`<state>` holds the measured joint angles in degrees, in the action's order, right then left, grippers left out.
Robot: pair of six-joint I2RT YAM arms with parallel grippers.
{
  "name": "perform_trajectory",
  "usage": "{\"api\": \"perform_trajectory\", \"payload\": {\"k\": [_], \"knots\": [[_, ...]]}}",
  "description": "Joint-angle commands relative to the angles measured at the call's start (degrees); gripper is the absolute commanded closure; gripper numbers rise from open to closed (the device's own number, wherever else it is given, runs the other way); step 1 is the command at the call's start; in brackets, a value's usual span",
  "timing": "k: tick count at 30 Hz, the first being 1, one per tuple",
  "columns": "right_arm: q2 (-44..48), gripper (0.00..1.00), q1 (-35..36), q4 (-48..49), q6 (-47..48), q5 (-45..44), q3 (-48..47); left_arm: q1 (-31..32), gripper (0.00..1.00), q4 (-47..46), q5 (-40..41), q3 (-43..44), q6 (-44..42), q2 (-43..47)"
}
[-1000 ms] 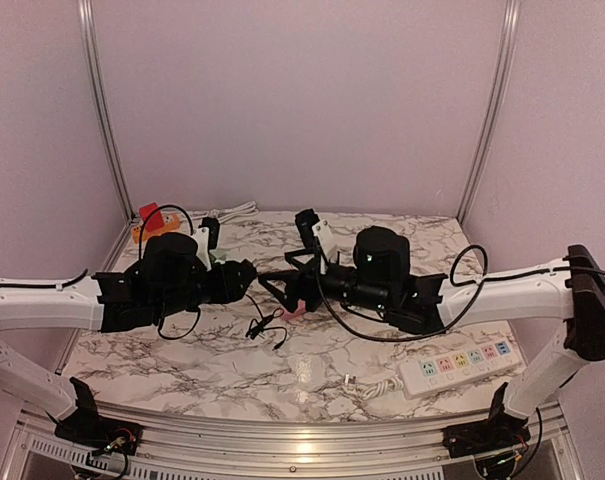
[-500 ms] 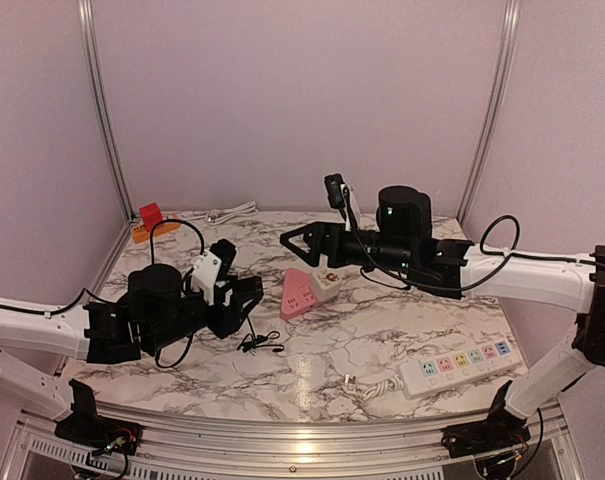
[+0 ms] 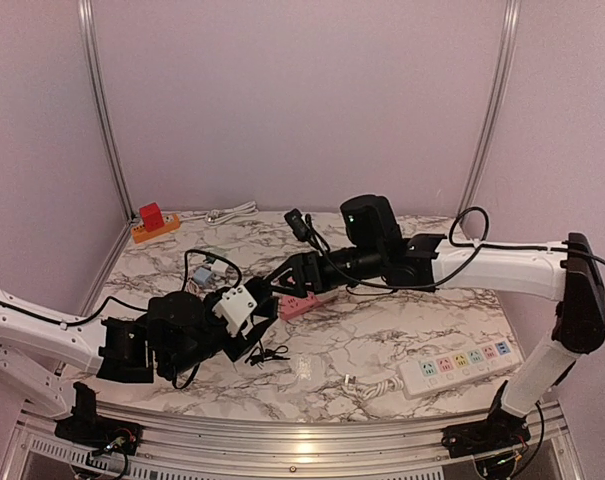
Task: Insert the plug
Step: Pick up the plug and the socket, then pass from the left arm to the right
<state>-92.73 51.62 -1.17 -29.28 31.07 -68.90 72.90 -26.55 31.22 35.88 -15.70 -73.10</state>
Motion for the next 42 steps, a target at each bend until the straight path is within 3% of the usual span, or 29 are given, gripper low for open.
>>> {"api": "perform_trajectory", "payload": {"k": [1,12,19,20,22,24,27,28,34,42], "knots": [[-0.31,0.26,2.06,-5.59,4.24,1.53,-4.09,0.90,0.73,-3.60,4.12,2.08,-3.02,0.23],[-2.17,0.39,3.53,-5.34,6.29,3.38,-3.62,1.01,0.73,-3.88,4.16,1.49,-2.76,0.93],[-2.81,0.69,3.49,-3.97,6.31,5.49,-3.78,1.06,0.72,-4.14,4.07,1.20,-2.58,1.25],[-2.81,0.75,3.50,-3.88,6.52,5.42,-3.69,1.09,0.69,-4.24,4.03,1.12,-2.48,1.27],[-2.66,0.88,3.45,-3.66,6.96,5.17,-3.51,1.10,0.45,-4.58,3.98,0.71,-2.36,1.39],[-2.27,0.96,3.20,-3.09,7.38,4.93,-3.17,1.10,0.30,-5.07,3.81,0.03,-2.11,1.82],[-1.06,1.00,2.65,-2.25,8.78,4.31,-2.14,1.10,0.08,-5.32,2.05,-1.00,-1.15,3.26],[-0.45,1.00,2.45,-2.00,9.49,3.87,-1.59,1.10,0.02,-5.35,0.87,-1.34,-0.65,4.08],[3.75,1.00,1.46,-0.80,16.11,1.59,2.43,-0.97,0.01,-5.67,-8.66,-3.23,4.59,10.88],[12.57,1.00,1.30,7.59,26.35,1.27,11.96,-14.36,0.01,-6.66,-38.49,-4.26,17.40,16.22]]}}
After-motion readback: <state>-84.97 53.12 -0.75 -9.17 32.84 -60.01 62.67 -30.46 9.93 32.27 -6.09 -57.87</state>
